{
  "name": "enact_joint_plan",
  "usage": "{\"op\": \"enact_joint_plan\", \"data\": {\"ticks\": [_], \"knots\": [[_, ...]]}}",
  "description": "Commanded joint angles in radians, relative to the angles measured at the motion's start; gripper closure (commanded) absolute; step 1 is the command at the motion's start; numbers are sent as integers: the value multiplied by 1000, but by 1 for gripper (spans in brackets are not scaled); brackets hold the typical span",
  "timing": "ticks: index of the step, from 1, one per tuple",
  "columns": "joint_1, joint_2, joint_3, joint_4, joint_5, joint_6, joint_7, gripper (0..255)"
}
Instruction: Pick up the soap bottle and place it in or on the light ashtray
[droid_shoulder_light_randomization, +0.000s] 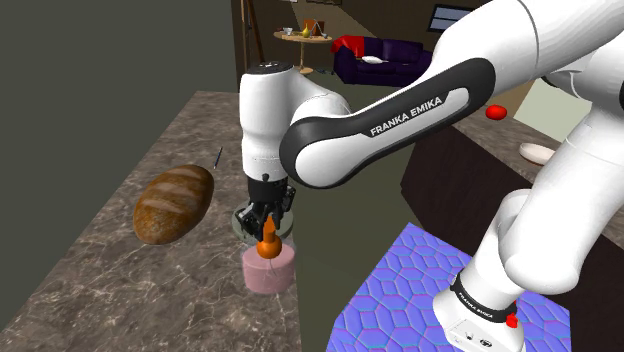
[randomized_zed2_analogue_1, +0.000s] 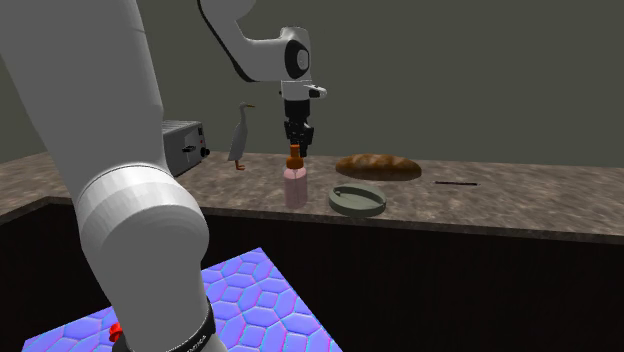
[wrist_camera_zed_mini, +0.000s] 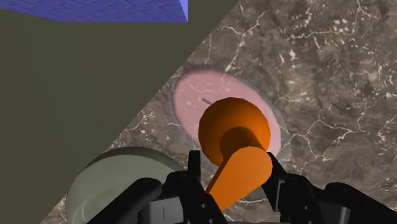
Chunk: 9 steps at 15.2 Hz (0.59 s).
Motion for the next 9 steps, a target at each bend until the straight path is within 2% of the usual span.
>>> {"op": "enact_joint_plan", "data": {"ticks": [1, 7, 9], "knots": [[0, 1, 0, -1, 0, 0, 0, 255], [0, 1, 0, -1, 0, 0, 0, 255], [0, -12, -1, 15, 7, -26, -5, 255]]}}
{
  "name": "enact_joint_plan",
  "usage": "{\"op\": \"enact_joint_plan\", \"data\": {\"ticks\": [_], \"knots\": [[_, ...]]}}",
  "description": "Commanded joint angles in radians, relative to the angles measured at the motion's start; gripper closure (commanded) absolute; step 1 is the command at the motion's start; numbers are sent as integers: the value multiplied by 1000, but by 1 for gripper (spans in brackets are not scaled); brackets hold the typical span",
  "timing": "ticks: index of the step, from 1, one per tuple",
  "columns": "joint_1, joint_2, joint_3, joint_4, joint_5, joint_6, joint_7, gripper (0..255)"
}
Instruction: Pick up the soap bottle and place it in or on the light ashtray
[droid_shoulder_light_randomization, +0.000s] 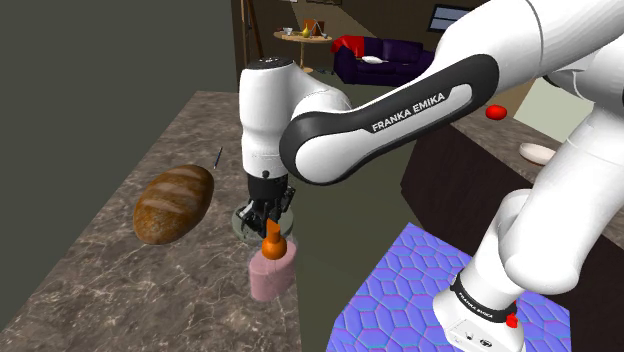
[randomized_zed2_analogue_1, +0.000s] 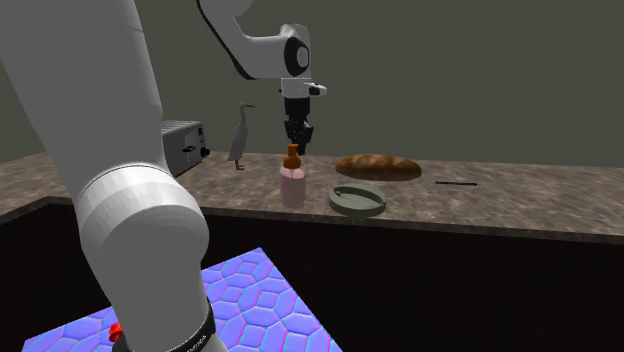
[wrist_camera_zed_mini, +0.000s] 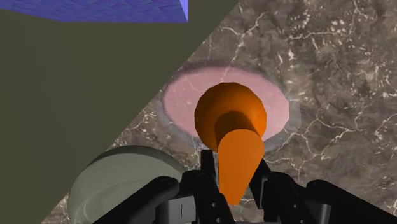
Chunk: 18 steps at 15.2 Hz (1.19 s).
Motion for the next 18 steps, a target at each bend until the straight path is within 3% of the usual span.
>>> {"op": "enact_joint_plan", "data": {"ticks": [1, 18], "knots": [[0, -9, -1, 15, 5, -23, -4, 255], [-4, -69, -11, 175, 33, -238, -27, 255]]}}
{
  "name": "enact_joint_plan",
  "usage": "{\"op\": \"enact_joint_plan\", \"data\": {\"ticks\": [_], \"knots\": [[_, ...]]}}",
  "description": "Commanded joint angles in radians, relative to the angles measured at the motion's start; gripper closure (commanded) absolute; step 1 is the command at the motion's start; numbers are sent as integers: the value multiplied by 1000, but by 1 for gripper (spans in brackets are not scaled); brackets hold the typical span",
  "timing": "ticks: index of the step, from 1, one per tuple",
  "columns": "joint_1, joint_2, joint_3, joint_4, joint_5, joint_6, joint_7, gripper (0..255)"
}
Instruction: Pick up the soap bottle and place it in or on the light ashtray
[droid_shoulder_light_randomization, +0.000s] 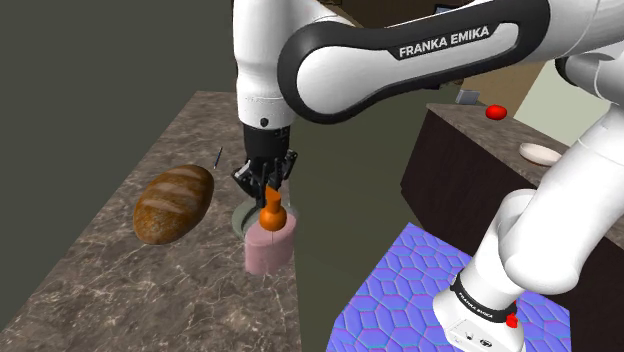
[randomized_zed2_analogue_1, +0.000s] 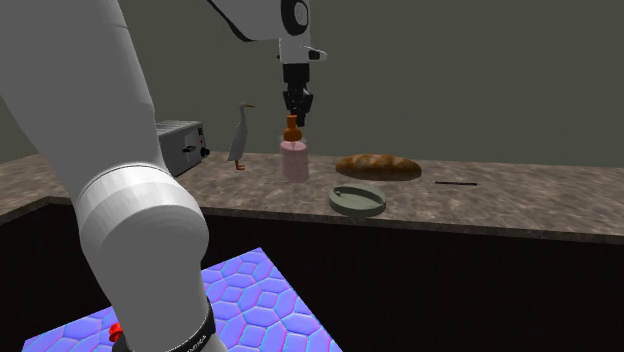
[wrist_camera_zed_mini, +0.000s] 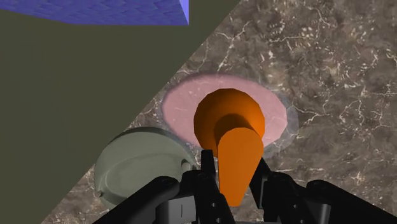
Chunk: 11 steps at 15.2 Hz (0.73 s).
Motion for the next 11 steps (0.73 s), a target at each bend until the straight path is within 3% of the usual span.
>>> {"op": "enact_joint_plan", "data": {"ticks": [1, 11], "knots": [[-10, 9, -11, 32, -5, -23, -19, 255], [-90, 185, -92, 351, -76, -181, -166, 255]]}}
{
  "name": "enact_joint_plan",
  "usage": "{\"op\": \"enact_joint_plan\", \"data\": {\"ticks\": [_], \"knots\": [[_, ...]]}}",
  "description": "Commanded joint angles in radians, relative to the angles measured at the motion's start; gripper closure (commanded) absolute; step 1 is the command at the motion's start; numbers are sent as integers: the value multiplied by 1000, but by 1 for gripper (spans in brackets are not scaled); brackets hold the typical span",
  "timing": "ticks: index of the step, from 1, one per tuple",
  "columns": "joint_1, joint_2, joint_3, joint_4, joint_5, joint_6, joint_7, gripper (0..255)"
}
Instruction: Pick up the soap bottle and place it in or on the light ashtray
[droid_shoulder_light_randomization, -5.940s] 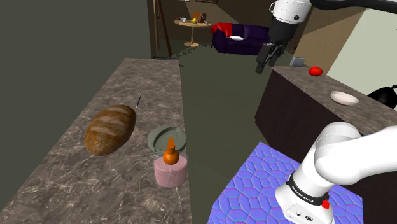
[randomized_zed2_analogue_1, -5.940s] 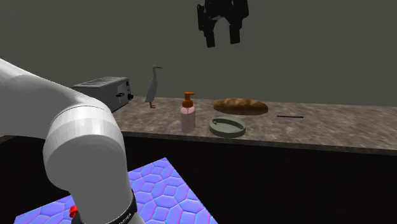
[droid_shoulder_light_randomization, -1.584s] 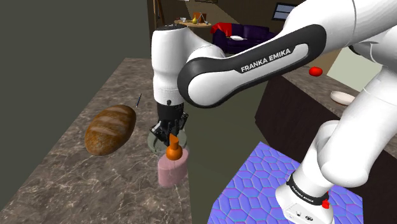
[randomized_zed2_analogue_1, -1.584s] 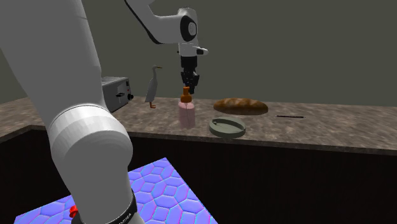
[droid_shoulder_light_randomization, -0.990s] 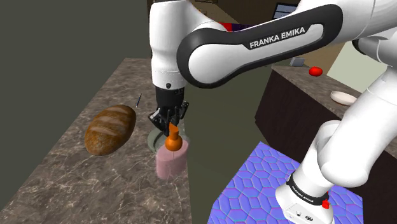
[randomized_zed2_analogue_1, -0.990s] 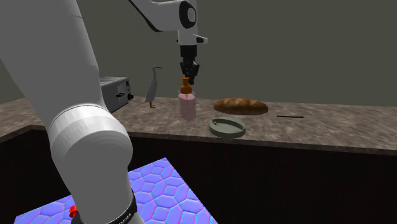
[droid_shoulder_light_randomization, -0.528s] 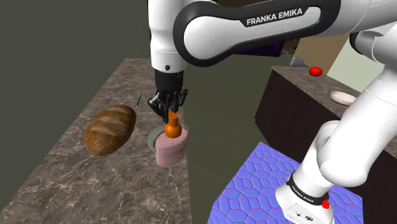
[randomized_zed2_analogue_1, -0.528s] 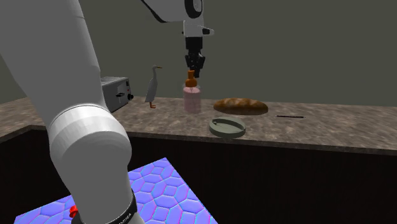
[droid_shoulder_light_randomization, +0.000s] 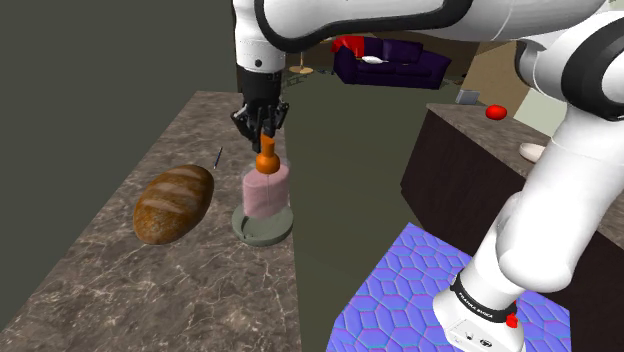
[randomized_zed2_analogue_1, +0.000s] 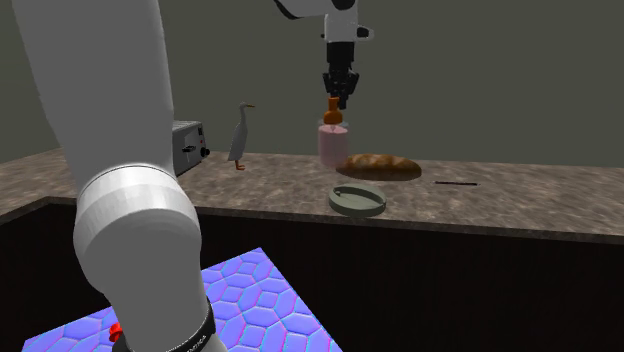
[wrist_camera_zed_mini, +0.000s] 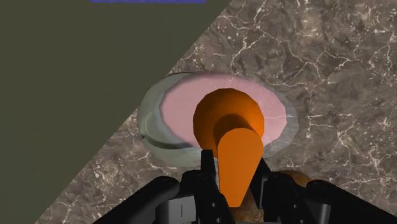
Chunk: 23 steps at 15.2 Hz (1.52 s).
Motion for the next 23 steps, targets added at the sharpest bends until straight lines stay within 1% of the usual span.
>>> {"op": "enact_joint_plan", "data": {"ticks": [1, 5, 6, 14, 23], "knots": [[-12, 44, -13, 81, -15, -39, -26, 255], [-30, 153, -35, 272, -49, -126, -76, 255], [-33, 195, -42, 346, -61, -160, -92, 255], [-44, 169, -45, 202, -52, -40, -94, 255], [-51, 164, -48, 73, -52, 83, -92, 255]]}}
